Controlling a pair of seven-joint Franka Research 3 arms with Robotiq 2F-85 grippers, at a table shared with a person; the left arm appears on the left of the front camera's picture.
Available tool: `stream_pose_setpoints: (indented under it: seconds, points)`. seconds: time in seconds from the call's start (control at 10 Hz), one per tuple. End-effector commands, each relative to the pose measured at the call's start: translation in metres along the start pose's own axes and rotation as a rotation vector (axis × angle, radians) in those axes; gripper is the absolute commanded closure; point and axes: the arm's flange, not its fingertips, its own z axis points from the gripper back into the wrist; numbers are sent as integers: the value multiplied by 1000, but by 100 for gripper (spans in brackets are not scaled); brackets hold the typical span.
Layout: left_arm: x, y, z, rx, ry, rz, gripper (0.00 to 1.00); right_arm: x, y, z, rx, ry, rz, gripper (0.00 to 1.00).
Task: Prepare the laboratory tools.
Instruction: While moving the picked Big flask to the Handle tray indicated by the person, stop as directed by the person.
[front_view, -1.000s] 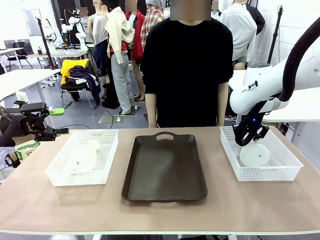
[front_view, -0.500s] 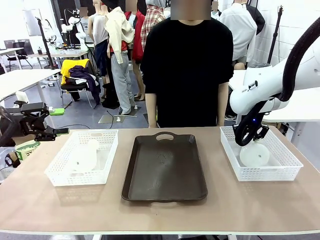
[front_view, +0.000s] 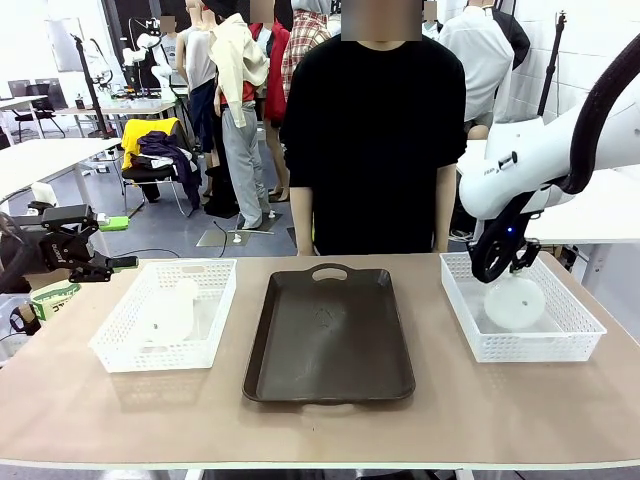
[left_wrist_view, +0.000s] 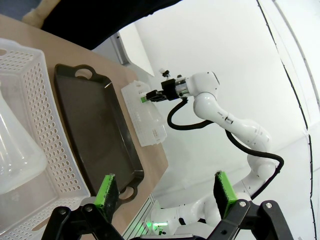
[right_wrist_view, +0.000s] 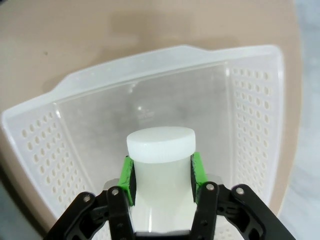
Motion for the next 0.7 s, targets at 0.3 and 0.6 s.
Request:
stream_pose_setpoints:
  seconds: [0.3,0.6]
  points:
    - [1,0,-1,-26,-25,-8,0,-15,-22,62,25,-35,-3,100]
    - [1,0,-1,-26,-25,-8,0,-49,-32,96,44,-90,33,100]
